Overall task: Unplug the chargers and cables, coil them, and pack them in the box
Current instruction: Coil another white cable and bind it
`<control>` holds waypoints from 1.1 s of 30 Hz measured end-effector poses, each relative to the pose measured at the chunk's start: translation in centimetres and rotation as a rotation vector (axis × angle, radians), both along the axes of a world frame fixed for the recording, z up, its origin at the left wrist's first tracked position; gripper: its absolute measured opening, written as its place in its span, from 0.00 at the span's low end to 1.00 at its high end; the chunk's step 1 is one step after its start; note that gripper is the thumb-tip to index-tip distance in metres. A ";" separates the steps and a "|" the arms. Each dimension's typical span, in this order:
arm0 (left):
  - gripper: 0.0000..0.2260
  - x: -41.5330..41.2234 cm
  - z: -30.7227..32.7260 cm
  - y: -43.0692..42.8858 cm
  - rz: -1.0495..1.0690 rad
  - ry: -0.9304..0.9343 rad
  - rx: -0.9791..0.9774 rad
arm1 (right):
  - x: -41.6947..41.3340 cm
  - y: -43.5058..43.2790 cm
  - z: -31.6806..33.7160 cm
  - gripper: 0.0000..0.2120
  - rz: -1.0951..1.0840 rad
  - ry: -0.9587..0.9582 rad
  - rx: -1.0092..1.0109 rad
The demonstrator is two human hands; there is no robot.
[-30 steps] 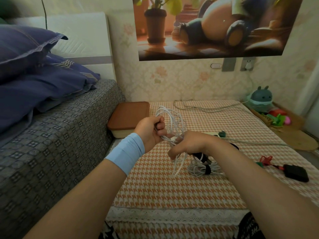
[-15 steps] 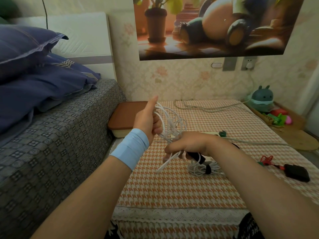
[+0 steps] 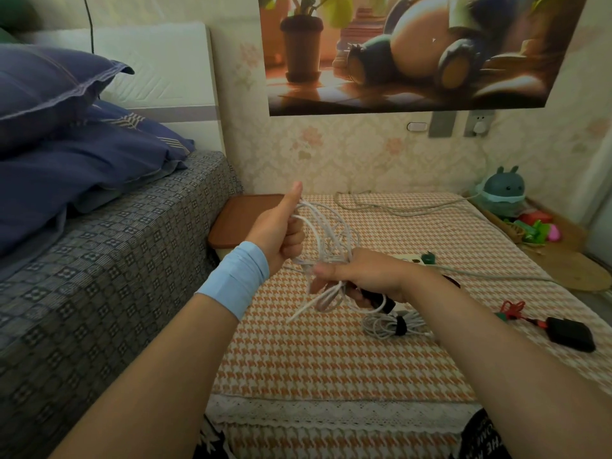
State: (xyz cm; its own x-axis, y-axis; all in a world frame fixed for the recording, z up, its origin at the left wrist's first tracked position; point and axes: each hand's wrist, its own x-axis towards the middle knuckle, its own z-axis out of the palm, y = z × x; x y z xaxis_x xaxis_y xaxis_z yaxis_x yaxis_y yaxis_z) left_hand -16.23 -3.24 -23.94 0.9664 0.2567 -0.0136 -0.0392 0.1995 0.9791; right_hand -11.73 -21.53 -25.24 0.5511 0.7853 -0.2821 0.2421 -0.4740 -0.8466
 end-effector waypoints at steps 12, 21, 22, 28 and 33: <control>0.29 -0.1 -1.5 -1.4 0.001 0.043 -0.056 | 0.6 0.0 -1.0 0.21 -0.150 -0.132 0.135; 0.30 -0.8 -0.4 -2.2 -0.211 -0.086 -0.417 | 0.4 1.7 -2.1 0.08 0.157 -0.001 0.196; 0.29 -0.9 -0.3 -1.9 -0.258 -0.105 -0.409 | 0.4 1.5 -2.0 0.04 0.238 0.058 0.202; 0.29 -1.1 0.5 -0.6 -0.289 -0.173 -0.301 | 0.4 1.4 -2.2 0.11 0.416 0.429 0.253; 0.29 -1.6 0.9 1.6 -0.152 -0.167 0.018 | 0.9 0.7 -1.1 0.07 0.428 0.300 -0.056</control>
